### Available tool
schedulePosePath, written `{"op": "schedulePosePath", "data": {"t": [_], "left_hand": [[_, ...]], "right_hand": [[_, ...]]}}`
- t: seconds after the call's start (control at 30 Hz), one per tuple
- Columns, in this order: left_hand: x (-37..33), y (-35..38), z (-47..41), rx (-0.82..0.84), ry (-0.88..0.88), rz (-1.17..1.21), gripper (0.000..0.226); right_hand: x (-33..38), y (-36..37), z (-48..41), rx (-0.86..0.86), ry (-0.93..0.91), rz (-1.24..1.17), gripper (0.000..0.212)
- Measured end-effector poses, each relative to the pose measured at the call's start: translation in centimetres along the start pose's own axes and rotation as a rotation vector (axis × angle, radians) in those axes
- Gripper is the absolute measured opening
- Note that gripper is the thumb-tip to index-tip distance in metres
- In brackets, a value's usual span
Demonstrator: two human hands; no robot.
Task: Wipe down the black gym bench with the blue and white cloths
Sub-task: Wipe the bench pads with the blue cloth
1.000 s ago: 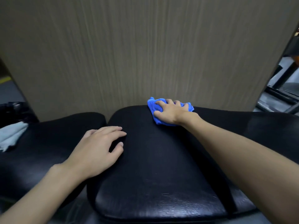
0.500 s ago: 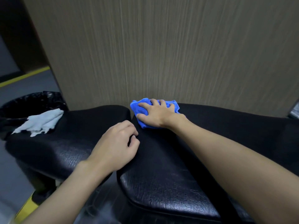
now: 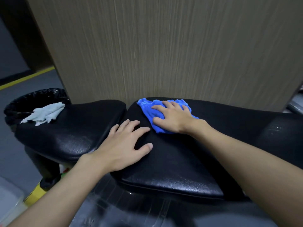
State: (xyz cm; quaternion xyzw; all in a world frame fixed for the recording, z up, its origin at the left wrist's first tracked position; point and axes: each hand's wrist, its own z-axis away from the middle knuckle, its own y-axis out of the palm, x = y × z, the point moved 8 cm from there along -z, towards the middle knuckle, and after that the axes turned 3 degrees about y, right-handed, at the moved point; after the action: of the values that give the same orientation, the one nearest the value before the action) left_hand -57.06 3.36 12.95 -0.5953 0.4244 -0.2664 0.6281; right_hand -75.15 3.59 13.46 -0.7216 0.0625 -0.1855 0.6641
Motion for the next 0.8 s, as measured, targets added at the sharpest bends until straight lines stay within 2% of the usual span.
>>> {"op": "schedulePosePath", "data": {"t": [0.33, 0.5, 0.8], "left_hand": [[-8.4, 1.9, -2.1, 0.08, 0.023, 0.001, 0.088], [-15.0, 3.2, -3.5, 0.093, 0.091, -0.012, 0.068], [-25.8, 5.7, -7.1, 0.108, 0.229, -0.001, 0.064]], "right_hand": [[-9.5, -2.1, 5.6, -0.01, 0.078, -0.008, 0.06], [-15.6, -3.4, 8.9, -0.02, 0.137, -0.014, 0.061], [-28.4, -6.3, 15.7, -0.107, 0.318, -0.023, 0.056]]}}
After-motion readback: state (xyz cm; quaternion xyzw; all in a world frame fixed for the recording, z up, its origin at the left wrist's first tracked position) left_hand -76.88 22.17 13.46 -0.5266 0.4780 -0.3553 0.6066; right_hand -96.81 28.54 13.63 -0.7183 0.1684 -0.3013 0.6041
